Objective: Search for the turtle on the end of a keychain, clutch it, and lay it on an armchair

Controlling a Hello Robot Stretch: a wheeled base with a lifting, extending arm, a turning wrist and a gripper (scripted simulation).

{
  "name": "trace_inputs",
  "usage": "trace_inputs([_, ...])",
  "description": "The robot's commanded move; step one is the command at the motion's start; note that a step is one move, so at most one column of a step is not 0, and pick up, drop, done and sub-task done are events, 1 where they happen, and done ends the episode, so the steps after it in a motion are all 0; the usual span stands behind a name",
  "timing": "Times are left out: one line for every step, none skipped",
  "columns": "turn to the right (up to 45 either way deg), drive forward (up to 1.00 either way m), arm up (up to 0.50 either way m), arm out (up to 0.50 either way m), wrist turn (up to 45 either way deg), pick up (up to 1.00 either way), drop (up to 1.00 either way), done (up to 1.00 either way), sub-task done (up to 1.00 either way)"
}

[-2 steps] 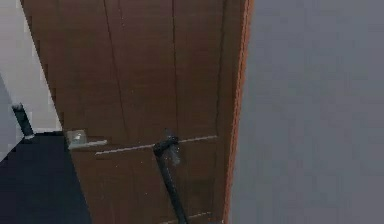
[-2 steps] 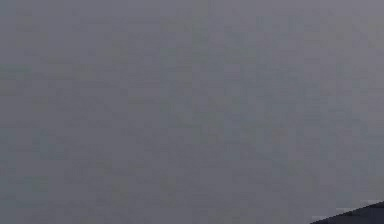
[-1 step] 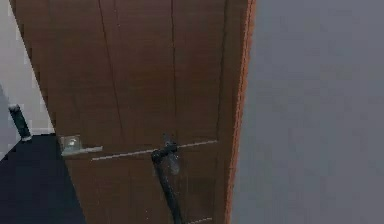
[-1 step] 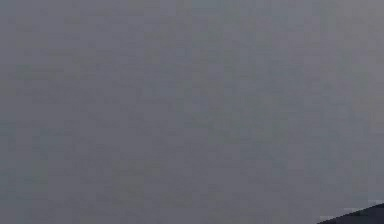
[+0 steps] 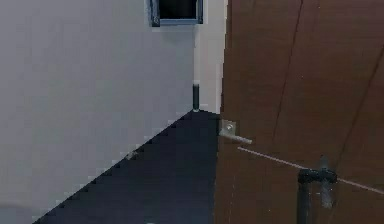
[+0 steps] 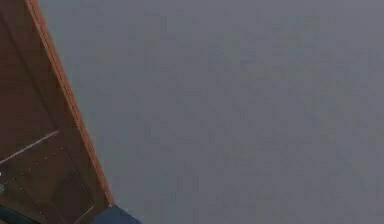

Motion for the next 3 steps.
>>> trace_inputs([-36.0,0.0,0.0,0.0,0.0,0.0,0.0,0.0,0.0])
trace_inputs([0.0,0.8,0.0,0.0,0.0,0.0,0.0,0.0,0.0])
trace_inputs([15.0,0.0,0.0,0.0,0.0,0.0,0.0,0.0,0.0])
